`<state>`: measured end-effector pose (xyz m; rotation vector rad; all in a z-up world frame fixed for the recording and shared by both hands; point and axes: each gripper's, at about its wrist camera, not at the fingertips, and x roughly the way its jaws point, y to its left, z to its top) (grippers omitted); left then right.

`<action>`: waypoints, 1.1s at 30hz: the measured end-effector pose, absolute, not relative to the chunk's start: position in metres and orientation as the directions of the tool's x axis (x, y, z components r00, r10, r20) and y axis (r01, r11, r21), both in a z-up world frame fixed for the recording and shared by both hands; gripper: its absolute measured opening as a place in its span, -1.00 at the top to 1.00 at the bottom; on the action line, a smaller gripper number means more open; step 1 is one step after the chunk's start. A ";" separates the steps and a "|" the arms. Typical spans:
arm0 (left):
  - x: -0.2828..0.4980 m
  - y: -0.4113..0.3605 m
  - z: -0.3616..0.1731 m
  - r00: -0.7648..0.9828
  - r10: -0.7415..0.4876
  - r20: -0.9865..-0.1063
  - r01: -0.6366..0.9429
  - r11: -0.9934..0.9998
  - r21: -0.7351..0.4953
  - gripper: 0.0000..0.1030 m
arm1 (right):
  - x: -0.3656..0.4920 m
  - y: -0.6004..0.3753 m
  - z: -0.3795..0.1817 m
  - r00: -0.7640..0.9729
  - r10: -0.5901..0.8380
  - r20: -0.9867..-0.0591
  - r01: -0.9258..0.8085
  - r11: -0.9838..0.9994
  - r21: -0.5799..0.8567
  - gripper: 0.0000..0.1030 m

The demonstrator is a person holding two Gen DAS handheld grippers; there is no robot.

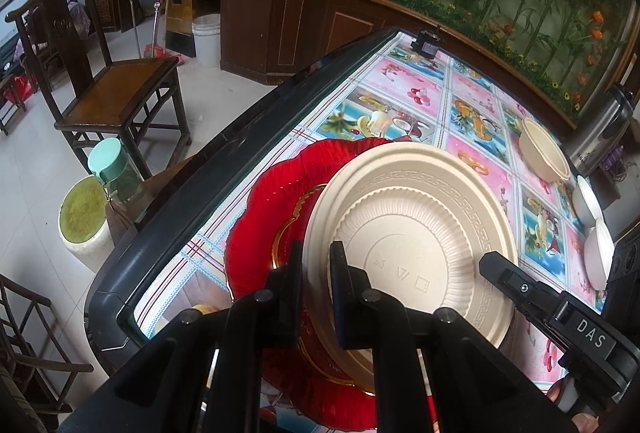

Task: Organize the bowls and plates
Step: 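Lower the beige bowl onto the stacked red plates with both grippers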

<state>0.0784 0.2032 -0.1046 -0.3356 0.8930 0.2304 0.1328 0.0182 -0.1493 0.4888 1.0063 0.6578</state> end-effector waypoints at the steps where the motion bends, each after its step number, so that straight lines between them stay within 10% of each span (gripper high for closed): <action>1: 0.079 0.203 -0.105 0.606 0.058 -0.793 -0.334 0.924 -0.187 0.80 | 0.133 0.018 -0.151 0.371 0.703 -0.607 -0.272 0.707 0.653 0.78; 23: 0.086 0.207 -0.113 0.579 0.079 -0.812 -0.340 0.928 -0.152 0.69 | 0.130 0.027 -0.143 0.450 0.647 -0.616 -0.366 0.763 0.533 0.77; 33: 0.075 0.208 -0.095 0.601 0.194 -0.776 -0.378 0.924 -0.062 0.17 | 0.121 0.020 -0.136 0.525 0.631 -0.571 -0.414 0.775 0.477 0.62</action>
